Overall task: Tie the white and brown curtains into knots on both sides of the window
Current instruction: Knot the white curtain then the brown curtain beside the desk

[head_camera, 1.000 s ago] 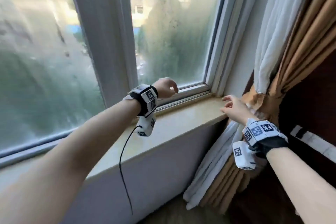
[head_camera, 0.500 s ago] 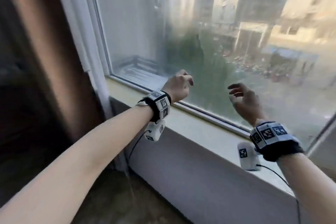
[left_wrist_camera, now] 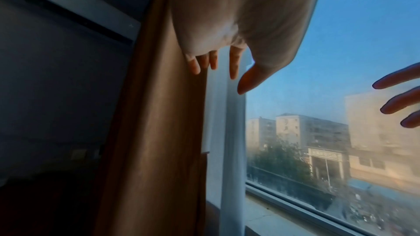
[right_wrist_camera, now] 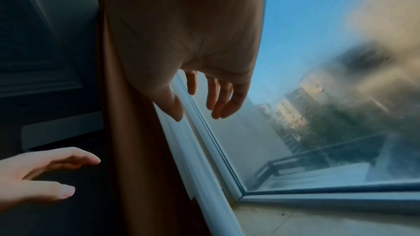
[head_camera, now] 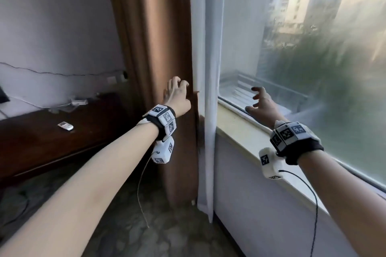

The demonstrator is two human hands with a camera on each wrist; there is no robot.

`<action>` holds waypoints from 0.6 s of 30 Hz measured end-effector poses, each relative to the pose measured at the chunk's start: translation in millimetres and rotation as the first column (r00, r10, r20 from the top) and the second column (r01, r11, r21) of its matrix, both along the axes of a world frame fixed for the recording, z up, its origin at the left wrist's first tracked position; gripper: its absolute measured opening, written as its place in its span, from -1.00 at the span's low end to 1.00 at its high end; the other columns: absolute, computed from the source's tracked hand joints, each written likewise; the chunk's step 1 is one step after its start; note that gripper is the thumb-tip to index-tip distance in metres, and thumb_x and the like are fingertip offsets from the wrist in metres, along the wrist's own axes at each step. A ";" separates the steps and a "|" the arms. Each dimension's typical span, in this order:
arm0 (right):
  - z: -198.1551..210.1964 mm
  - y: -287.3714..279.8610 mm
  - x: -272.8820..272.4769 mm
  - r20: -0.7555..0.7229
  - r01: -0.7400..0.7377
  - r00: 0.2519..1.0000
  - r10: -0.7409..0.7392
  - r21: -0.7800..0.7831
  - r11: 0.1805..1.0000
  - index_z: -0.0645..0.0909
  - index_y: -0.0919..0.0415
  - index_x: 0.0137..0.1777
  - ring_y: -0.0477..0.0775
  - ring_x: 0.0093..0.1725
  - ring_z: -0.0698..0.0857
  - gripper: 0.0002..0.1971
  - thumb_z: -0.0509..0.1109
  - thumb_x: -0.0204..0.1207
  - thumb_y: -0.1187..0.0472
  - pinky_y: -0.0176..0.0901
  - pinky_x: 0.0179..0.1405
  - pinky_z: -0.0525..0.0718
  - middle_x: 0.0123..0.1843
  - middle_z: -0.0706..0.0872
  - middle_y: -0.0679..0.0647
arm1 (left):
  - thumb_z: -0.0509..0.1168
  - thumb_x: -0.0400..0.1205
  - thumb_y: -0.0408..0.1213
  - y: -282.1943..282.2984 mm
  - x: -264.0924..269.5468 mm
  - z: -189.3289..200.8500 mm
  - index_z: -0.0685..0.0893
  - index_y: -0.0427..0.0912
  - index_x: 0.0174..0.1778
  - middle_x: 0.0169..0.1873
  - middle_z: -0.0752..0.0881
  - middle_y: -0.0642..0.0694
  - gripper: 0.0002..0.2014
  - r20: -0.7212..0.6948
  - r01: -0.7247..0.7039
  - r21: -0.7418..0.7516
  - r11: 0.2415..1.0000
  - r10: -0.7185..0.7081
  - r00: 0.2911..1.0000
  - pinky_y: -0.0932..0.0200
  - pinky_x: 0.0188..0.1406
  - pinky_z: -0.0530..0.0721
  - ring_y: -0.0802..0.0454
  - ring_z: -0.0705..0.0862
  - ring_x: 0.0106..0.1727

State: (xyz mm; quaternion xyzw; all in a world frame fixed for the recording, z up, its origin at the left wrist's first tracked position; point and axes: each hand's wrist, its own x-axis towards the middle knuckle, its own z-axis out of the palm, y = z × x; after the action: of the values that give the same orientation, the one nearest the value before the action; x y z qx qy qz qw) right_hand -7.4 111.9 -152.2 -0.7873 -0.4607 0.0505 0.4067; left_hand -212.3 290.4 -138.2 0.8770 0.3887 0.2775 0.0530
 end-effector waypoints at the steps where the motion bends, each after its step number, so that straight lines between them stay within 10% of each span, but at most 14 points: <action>1: -2.8 19.2 0.7 -0.016 -0.009 1.000 0.009 -0.011 1.000 0.21 0.15 0.57 0.22 0.24 0.58 -0.34 0.39 0.51 0.29 -0.07 0.21 0.50 0.41 0.45 0.28 | 0.29 0.46 -0.36 15.9 -3.6 -4.6 0.42 -0.19 0.39 0.42 0.28 -0.21 -0.47 0.007 -0.034 0.002 0.999 0.034 0.999 -0.12 0.45 0.32 -0.20 0.23 0.50; 12: -1.9 260.6 58.0 -0.038 -0.177 0.983 0.182 0.108 0.978 -0.34 -0.02 0.68 0.15 0.68 0.02 0.27 0.64 0.29 -0.03 0.12 0.64 0.09 0.69 -0.03 0.15 | 0.40 0.51 -0.07 206.1 31.4 -36.2 -0.14 0.01 0.67 0.66 -0.14 -0.19 -0.03 0.220 -0.243 -0.129 0.961 0.267 0.938 -0.40 0.47 0.25 -0.20 -0.10 0.67; 18: 18.8 394.9 91.6 -0.123 -0.364 0.911 0.393 0.207 0.908 0.04 -0.05 0.59 0.05 0.52 0.35 0.17 0.70 0.07 -0.19 0.06 0.54 0.35 0.52 0.29 -0.05 | 0.41 0.50 0.07 304.6 64.4 -8.4 -0.32 0.07 0.65 0.68 -0.17 -0.20 0.08 0.307 -0.297 -0.234 0.926 0.360 0.881 -0.47 0.45 0.19 -0.26 -0.10 0.68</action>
State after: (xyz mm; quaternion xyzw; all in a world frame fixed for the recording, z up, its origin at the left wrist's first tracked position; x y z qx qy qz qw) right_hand 84.1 506.8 -133.4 -0.6358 -0.5731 0.1506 0.4945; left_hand -147.9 595.1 -146.6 0.7273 0.5404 0.3951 0.1513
